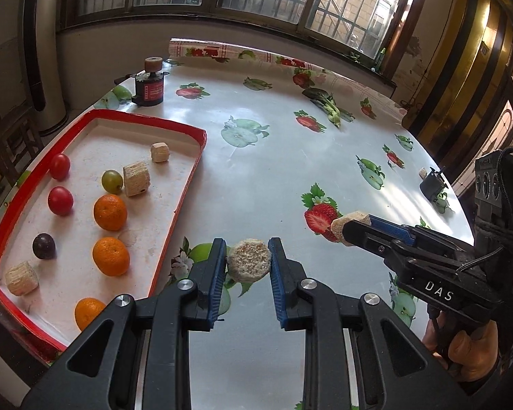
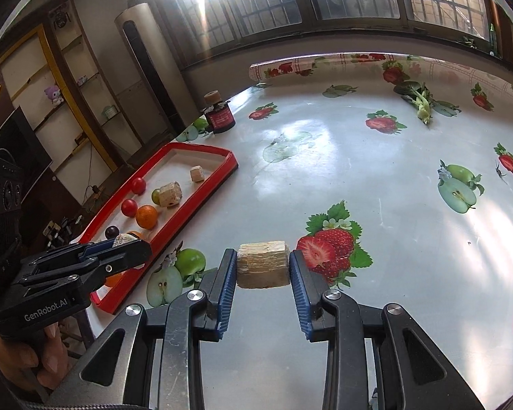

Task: Organize fruits
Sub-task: 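Carry the cork block and cork disc in both grippers over the tray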

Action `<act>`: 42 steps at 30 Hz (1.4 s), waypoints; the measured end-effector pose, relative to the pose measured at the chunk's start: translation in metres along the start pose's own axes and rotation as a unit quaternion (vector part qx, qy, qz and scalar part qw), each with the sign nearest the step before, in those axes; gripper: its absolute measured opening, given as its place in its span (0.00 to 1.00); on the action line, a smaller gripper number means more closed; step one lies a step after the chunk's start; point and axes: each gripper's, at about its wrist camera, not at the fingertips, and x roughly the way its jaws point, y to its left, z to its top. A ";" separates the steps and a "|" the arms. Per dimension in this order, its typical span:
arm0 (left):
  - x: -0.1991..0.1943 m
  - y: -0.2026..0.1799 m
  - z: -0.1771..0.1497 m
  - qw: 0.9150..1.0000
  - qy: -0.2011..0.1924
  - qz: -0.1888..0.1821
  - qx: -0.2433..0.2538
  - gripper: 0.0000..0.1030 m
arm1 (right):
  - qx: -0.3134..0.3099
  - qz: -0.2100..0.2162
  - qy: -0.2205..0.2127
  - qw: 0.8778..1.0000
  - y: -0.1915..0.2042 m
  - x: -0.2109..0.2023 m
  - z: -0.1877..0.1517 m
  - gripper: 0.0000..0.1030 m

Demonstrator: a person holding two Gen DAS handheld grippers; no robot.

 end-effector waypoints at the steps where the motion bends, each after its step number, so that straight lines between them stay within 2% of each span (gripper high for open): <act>1: -0.003 0.003 -0.002 1.000 -0.002 0.003 -0.002 0.22 | -0.002 0.001 0.001 1.000 0.003 0.000 0.000 0.31; 27: -0.033 0.097 -0.010 0.996 -0.023 0.044 -0.074 0.22 | -0.066 0.038 0.031 0.997 0.084 0.039 0.009 0.31; 42: -0.044 0.168 -0.005 0.989 -0.030 0.081 -0.122 0.22 | -0.093 0.060 0.047 0.993 0.120 0.086 0.037 0.31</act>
